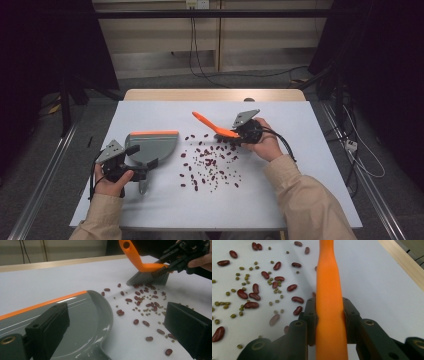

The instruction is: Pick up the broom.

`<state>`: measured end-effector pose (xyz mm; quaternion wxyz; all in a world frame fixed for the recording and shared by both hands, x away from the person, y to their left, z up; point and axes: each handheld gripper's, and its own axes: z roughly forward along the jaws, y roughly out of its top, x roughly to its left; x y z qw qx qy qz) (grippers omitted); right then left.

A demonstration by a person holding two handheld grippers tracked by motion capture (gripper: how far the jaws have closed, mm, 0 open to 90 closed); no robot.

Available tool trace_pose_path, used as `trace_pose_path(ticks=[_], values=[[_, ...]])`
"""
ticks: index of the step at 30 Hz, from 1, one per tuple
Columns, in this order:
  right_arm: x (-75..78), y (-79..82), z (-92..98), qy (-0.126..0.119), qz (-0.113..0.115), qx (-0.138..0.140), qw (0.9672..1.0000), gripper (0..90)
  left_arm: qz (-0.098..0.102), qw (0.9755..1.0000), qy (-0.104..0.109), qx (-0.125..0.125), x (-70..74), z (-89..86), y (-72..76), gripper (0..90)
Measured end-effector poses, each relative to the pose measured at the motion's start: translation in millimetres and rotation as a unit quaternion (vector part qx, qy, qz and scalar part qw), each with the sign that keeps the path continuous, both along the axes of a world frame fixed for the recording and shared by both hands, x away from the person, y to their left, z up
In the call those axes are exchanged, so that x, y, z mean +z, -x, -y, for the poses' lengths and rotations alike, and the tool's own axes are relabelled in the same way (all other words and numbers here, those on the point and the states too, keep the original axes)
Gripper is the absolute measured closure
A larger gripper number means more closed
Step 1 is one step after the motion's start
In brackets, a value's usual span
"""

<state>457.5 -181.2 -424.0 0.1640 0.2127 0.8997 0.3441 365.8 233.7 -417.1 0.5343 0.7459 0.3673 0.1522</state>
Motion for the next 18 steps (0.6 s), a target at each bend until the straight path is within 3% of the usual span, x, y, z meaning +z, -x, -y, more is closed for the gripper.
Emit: trace_pose_path(ticks=[18], values=[[3.5, 35.1, 0.8, 0.002, -0.011, 0.039, 0.9992, 71.4, 0.002, 1.0000, 0.000, 0.000, 0.6, 1.1, 1.1, 6.1]])
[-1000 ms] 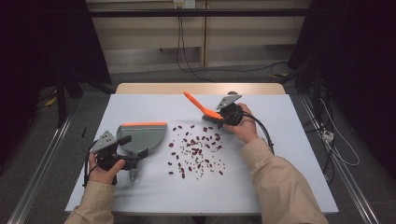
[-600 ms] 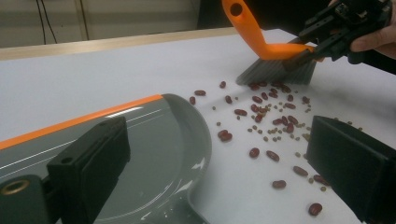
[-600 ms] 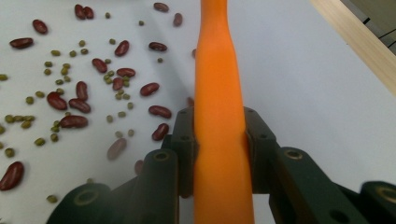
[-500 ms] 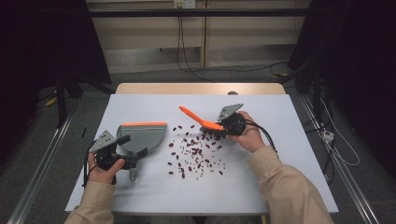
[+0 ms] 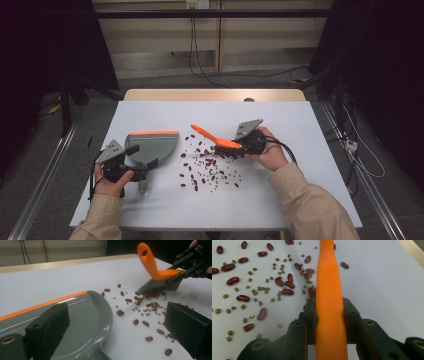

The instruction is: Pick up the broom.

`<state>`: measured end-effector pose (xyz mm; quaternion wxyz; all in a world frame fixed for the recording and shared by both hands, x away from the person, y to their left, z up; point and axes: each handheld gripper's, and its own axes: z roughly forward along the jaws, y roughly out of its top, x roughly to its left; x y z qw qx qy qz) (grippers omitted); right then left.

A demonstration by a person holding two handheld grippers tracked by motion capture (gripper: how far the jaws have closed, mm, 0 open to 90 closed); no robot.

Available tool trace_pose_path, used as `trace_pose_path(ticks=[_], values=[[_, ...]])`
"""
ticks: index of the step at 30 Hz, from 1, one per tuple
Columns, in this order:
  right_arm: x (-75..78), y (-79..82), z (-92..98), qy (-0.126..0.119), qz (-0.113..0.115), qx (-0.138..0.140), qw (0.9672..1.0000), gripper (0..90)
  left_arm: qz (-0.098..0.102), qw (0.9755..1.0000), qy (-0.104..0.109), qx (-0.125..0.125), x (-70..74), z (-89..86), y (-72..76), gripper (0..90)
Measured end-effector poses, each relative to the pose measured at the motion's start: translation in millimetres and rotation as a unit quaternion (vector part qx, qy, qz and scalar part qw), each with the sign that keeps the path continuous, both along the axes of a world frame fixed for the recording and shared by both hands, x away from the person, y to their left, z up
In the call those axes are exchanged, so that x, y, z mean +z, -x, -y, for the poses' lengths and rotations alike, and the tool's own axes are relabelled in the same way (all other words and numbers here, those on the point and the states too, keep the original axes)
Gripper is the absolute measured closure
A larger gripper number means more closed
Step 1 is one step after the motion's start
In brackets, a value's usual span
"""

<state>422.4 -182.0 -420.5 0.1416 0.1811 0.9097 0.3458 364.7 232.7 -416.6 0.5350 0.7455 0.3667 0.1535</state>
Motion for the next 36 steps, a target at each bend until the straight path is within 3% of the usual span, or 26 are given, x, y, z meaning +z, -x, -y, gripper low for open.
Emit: trace_pose_path(ticks=[14, 18, 24, 31, 34, 36], values=[[4.3, 18.3, -3.0, -0.002, -0.004, 0.014, 0.9999, 71.4, 0.002, 1.0000, -0.001, 0.000, 0.5, 0.4, 0.6, 6.1], [11.1, 15.9, -0.5, -0.030, 0.003, 0.004, 0.9995, 71.4, 0.003, 1.0000, -0.001, 0.000, 0.9, 0.6, 0.9, 6.1], [14.4, -7.6, -1.1, -0.043, 0.016, -0.028, 0.9986, 71.5, 0.001, 1.0000, -0.001, -0.004, 0.4, 1.6, 0.9, 6.1], [8.0, -46.3, -19.0, -0.056, 0.039, -0.068, 0.9954, 71.5, -0.002, 1.0000, 0.000, -0.003, 0.2, 0.4, 0.2, 6.1], [4.5, -61.6, -31.9, -0.035, 0.048, -0.072, 0.9956, 71.4, -0.003, 1.0000, 0.000, -0.004, -0.2, 0.7, 0.1, 6.1], [1.5, -69.3, -40.6, -0.034, 0.055, -0.071, 0.9954, 71.5, -0.003, 1.0000, 0.003, -0.004, -0.3, 0.5, 0.1, 6.1]])
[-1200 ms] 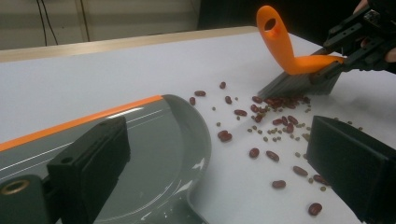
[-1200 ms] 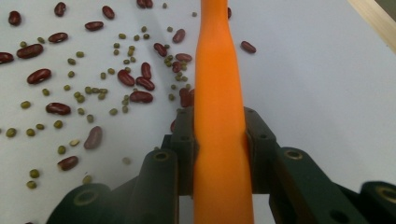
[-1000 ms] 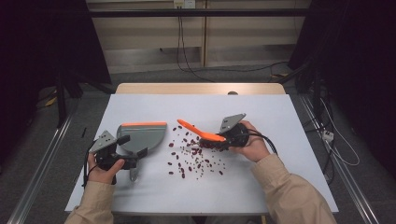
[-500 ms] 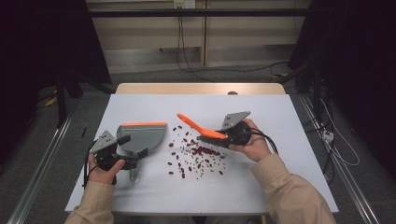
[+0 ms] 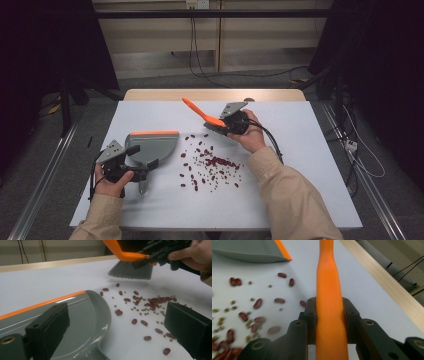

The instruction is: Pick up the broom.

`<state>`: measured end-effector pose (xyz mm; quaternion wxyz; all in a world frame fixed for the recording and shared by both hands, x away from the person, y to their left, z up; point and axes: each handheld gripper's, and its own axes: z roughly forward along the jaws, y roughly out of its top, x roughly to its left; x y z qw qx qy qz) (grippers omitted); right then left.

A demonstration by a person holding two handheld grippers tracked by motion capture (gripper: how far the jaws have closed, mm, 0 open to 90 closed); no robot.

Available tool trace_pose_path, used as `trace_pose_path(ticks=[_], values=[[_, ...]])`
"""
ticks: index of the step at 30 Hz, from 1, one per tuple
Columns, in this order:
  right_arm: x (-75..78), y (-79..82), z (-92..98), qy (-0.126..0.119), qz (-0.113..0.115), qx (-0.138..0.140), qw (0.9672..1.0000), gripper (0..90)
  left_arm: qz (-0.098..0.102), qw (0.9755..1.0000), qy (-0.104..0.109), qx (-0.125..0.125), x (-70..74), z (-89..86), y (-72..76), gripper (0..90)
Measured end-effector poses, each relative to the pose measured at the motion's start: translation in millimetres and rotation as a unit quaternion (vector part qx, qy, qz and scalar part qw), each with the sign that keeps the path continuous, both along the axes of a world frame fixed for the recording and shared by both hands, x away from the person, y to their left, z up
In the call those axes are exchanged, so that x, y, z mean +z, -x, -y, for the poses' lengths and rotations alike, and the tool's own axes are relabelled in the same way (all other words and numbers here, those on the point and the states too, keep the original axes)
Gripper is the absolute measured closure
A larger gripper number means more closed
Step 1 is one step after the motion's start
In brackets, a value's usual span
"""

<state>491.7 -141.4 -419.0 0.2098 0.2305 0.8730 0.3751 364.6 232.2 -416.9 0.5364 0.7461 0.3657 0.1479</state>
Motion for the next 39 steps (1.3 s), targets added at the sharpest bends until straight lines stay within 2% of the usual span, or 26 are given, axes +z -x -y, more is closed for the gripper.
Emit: trace_pose_path(ticks=[3, 5, 7, 9, 11, 15, 21, 26, 31, 37, 39], values=[[-4.7, -8.6, -11.4, 0.001, 0.007, 0.003, 1.0000, 71.5, -0.001, 1.0000, 0.000, 0.001, -0.5, -1.4, -0.2, 6.1], [-9.2, -12.2, -17.2, 0.010, 0.000, 0.009, 0.9999, 71.5, 0.000, 1.0000, -0.001, 0.002, -1.0, -2.5, -0.3, 6.0], [-12.4, -12.2, -19.8, 0.003, -0.013, 0.023, 0.9996, 71.5, 0.000, 1.0000, -0.002, 0.004, -1.0, -3.8, 0.4, 6.1], [-11.2, -9.0, -20.5, 0.016, -0.016, 0.037, 0.9991, 71.5, 0.000, 1.0000, -0.007, 0.006, -1.2, -5.8, 0.7, 6.1], [-9.7, -4.6, -18.6, 0.022, -0.021, 0.055, 0.9980, 71.4, -0.001, 1.0000, -0.002, 0.009, -1.7, -6.8, 1.1, 6.1], [-7.8, 10.0, -15.4, 0.025, -0.028, 0.084, 0.9957, 71.4, 0.000, 0.9999, -0.002, 0.011, -1.3, -8.9, 1.2, 6.1], [-4.9, 32.9, -11.5, 0.041, -0.029, 0.127, 0.9907, 71.3, -0.002, 0.9999, -0.004, 0.011, -2.0, -7.8, 0.7, 6.1], [-3.4, 49.2, -7.9, 0.044, -0.033, 0.144, 0.9881, 71.3, -0.001, 0.9999, -0.005, 0.012, -2.0, -7.2, 1.2, 6.1], [-3.2, 62.1, -3.5, 0.036, -0.035, 0.155, 0.9866, 71.3, -0.001, 0.9999, -0.005, 0.011, -2.0, -6.5, 1.7, 6.1], [-2.2, 72.1, 1.0, 0.027, -0.041, 0.157, 0.9864, 71.4, 0.000, 0.9999, -0.007, 0.011, -2.0, -5.6, 2.4, 6.0], [0.0, 72.3, 2.7, 0.021, -0.039, 0.149, 0.9879, 71.5, 0.000, 0.9999, -0.007, 0.010, -1.9, -5.2, 2.4, 6.1]])
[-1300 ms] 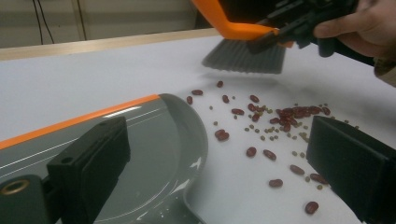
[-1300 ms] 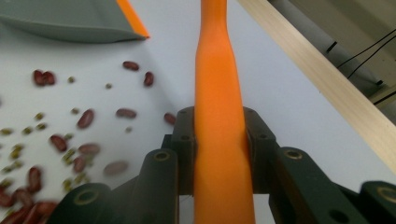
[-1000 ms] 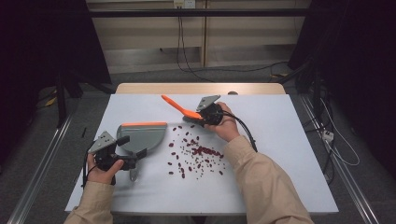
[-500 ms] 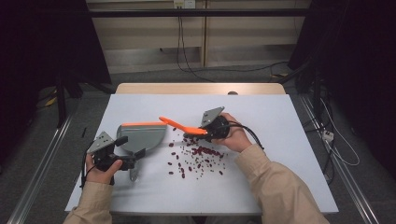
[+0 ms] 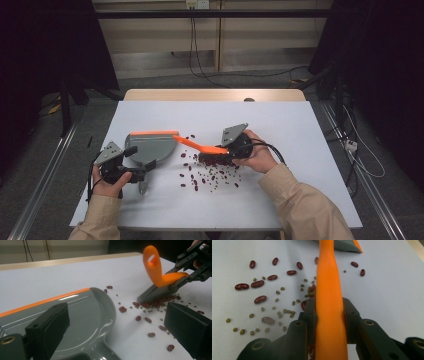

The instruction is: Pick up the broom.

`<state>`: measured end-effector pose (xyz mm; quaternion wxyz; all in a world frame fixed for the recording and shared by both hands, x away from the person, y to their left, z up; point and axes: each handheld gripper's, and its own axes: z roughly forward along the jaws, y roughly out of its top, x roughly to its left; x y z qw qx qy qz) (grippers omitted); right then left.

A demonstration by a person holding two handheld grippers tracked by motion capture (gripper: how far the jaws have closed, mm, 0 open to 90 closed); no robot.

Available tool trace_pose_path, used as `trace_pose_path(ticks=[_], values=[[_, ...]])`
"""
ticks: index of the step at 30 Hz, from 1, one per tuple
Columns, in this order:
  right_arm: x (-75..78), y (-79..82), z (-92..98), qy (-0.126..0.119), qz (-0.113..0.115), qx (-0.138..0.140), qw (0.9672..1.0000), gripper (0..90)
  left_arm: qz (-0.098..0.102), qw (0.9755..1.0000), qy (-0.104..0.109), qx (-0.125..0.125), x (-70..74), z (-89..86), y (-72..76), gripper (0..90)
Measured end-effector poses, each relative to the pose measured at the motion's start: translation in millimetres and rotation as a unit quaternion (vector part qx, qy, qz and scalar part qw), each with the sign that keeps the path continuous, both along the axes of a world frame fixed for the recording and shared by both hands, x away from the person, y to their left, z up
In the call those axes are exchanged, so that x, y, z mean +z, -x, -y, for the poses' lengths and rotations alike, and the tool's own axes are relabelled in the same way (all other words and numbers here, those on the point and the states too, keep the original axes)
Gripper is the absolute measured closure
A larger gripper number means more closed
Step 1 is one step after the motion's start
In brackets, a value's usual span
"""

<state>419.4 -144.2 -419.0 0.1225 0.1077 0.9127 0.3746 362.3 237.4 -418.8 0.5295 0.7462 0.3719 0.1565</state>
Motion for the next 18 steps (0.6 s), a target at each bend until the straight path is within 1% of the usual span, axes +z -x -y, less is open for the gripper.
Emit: trace_pose_path(ticks=[2, 3, 4, 5, 6, 7, 9, 10, 14, 16, 18], values=[[3.9, -3.0, 1.9, -0.013, 0.010, -0.012, 0.9998, 71.5, 0.000, 1.0000, -0.001, -0.003, 0.0, 0.3, -0.2, 6.1], [6.0, -6.0, 2.8, -0.026, 0.012, -0.018, 0.9994, 71.5, -0.001, 1.0000, -0.001, -0.002, -0.1, 0.4, -0.3, 6.1], [7.6, -9.9, 3.3, -0.039, 0.009, -0.024, 0.9989, 71.5, -0.001, 1.0000, -0.002, -0.003, -0.3, 0.4, -0.6, 6.1], [8.7, -14.7, 2.9, -0.045, 0.011, -0.030, 0.9985, 71.4, -0.001, 1.0000, -0.001, -0.003, -0.5, 0.5, -0.9, 6.1], [9.3, -19.5, 0.9, -0.045, 0.016, -0.040, 0.9981, 71.5, -0.002, 1.0000, -0.002, -0.003, -0.6, 0.6, -1.2, 6.1], [9.4, -25.0, -1.6, -0.043, 0.018, -0.043, 0.9980, 71.5, -0.002, 1.0000, 0.000, -0.004, -0.9, 1.2, -1.2, 6.1], [8.2, -36.1, -7.9, -0.047, 0.024, -0.056, 0.9970, 71.5, -0.003, 1.0000, -0.001, -0.008, -1.2, 1.6, -1.2, 6.1], [7.6, -41.8, -11.3, -0.051, 0.023, -0.061, 0.9966, 71.5, -0.003, 1.0000, -0.001, -0.008, -1.3, 1.8, -1.1, 6.0], [5.0, -61.7, -26.4, -0.052, 0.038, -0.087, 0.9941, 71.5, -0.003, 1.0000, -0.001, -0.008, -1.7, 1.0, -1.9, 6.1], [2.3, -70.8, -34.3, -0.047, 0.045, -0.093, 0.9935, 71.5, -0.004, 1.0000, 0.000, -0.006, -1.8, 0.7, -1.8, 6.0], [-2.0, -78.8, -41.6, -0.043, 0.041, -0.098, 0.9935, 71.5, -0.004, 1.0000, 0.001, -0.004, -1.7, 0.7, -1.5, 6.0]])
